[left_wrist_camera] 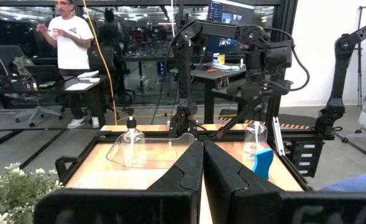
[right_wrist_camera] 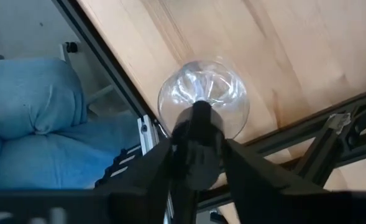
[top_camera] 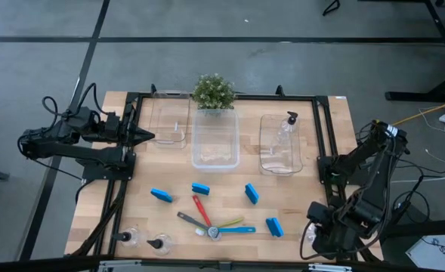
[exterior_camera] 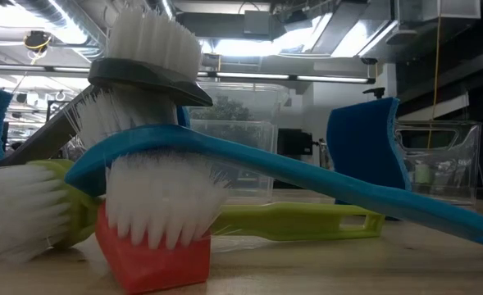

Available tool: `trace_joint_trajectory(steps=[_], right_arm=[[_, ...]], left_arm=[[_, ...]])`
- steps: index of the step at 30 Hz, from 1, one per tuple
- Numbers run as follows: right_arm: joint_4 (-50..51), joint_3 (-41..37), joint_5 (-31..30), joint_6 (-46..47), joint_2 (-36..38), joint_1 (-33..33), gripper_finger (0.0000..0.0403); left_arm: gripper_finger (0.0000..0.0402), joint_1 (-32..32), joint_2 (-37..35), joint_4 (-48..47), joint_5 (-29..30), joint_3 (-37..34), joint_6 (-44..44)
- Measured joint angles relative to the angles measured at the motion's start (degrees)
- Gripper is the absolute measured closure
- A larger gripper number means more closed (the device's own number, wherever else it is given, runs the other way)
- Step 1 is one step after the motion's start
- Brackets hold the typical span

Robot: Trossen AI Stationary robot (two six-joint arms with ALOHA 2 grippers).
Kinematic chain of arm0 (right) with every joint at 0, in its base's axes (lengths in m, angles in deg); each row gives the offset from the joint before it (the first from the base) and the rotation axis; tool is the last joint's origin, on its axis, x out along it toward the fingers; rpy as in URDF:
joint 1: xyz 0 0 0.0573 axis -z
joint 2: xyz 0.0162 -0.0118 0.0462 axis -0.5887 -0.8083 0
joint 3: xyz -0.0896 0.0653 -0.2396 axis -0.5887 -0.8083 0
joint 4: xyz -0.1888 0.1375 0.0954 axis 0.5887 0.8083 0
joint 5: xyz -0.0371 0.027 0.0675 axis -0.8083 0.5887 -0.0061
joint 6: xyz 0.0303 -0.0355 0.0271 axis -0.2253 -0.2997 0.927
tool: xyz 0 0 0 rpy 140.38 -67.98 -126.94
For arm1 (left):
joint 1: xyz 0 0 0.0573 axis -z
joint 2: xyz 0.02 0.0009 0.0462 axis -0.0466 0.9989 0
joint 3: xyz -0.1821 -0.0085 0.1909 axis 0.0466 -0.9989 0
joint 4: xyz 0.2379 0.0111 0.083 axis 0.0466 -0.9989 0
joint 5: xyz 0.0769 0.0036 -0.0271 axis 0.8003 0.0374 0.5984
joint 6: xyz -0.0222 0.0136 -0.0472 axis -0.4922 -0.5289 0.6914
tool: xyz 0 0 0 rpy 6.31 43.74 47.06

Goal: Pick & Place Kitchen Sink Supplies
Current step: Put the transparent bottle into the right transparent bin

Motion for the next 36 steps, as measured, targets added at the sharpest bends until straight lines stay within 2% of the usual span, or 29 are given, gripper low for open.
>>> trace_joint_trajectory(steps=[3, 20, 36], right_arm=[[0.2, 0.0, 0.0, -0.2, 0.0, 0.0, 0.0309], [3.2, 0.0, 0.1, -1.1, 0.5, 0.0, 0.0309], [7.8, -0.1, -0.2, -1.6, 6.0, 0.3, 0.0309]], left_arm=[[0.0396, 0.0, 0.0, 0.0, 0.0, 0.0, 0.0], [0.0396, 0.0, 0.0, 0.0, 0.0, 0.0, 0.0], [0.0395, 0.0, 0.0, 0.0, 0.0, 0.0, 0.0]])
